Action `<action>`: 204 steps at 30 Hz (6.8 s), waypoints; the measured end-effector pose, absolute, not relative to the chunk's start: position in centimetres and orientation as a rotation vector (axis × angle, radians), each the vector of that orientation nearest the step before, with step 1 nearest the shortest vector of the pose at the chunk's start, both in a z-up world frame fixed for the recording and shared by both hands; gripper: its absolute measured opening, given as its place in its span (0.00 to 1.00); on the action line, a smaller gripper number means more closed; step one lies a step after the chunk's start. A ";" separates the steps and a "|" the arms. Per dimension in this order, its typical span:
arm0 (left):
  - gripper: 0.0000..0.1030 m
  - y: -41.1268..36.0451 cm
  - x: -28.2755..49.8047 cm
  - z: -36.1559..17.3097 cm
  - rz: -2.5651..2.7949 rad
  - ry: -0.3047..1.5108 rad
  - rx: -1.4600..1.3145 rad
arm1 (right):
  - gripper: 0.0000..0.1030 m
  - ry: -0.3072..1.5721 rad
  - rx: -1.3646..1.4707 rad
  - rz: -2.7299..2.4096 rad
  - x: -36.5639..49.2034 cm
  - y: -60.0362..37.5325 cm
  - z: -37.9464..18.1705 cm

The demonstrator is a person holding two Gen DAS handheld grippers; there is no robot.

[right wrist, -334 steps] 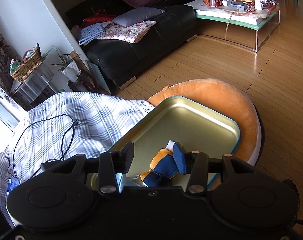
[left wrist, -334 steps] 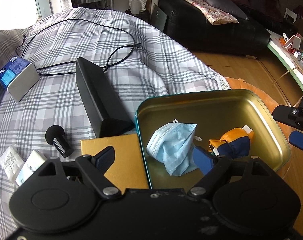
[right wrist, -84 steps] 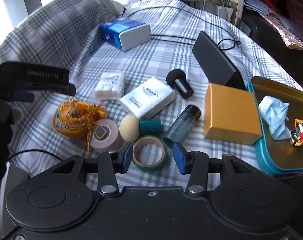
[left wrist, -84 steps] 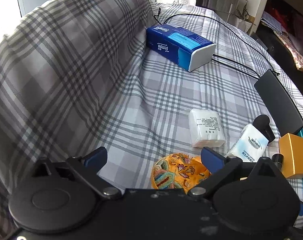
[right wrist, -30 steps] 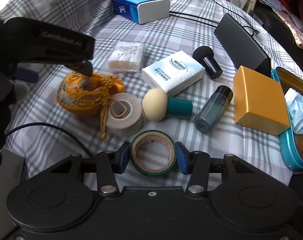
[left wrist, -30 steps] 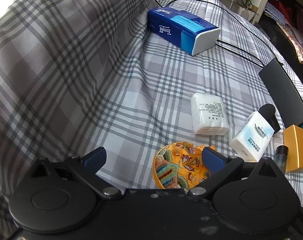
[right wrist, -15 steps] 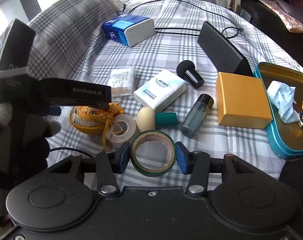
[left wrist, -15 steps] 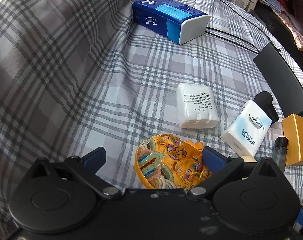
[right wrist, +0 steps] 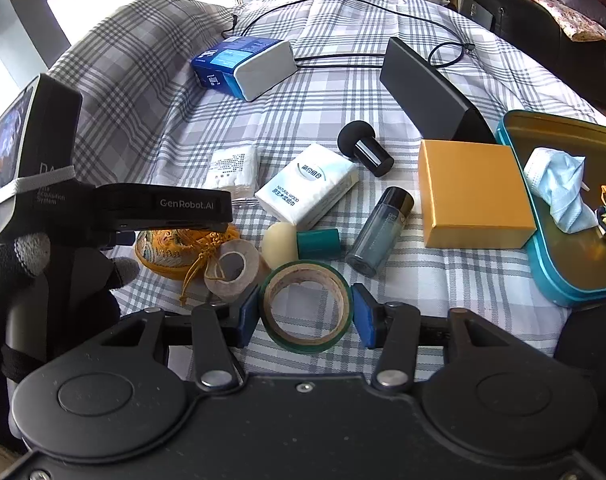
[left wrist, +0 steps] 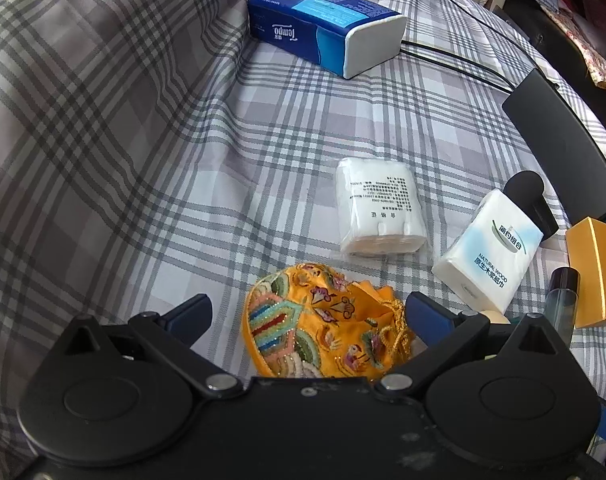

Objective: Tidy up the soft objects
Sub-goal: 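Lift the yellow pouch with the left gripper while the right gripper holds the green tape, then lower the pouch into the tin tray with the left gripper while the right gripper drops the green tape there, then move the left gripper to the white tape roll while the right gripper approaches the egg sponge, then grasp the white tape roll with the left gripper while the right gripper grasps the egg sponge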

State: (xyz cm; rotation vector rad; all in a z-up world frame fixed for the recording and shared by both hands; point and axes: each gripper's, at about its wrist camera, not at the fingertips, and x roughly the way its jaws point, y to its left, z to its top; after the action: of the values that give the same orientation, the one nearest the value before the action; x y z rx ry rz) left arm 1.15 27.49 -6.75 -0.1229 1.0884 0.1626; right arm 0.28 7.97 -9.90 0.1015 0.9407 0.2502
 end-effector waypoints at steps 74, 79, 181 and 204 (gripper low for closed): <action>0.90 -8.7 9.7 0.9 -0.406 0.970 0.067 | 0.48 0.676 0.531 -0.495 1.0 -22.8 -4.3; 0.90 -8.3 9.7 0.5 -0.405 0.980 0.067 | 0.48 0.688 0.555 -0.475 1.3 -23.1 -4.8; 1.00 27.7 -0.5 -9.8 0.188 1.131 -0.084 | 0.48 0.944 0.033 0.192 2.4 5.9 -8.7; 1.00 27.6 -0.2 -10.1 0.161 1.129 -0.045 | 0.48 1.076 0.172 0.244 5.1 8.5 -11.8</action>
State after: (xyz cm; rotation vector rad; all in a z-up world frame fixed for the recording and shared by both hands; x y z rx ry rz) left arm -0.24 27.60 -10.09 -0.0446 1.1291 0.1609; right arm 5.14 8.55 -11.85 0.1717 1.0761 0.2440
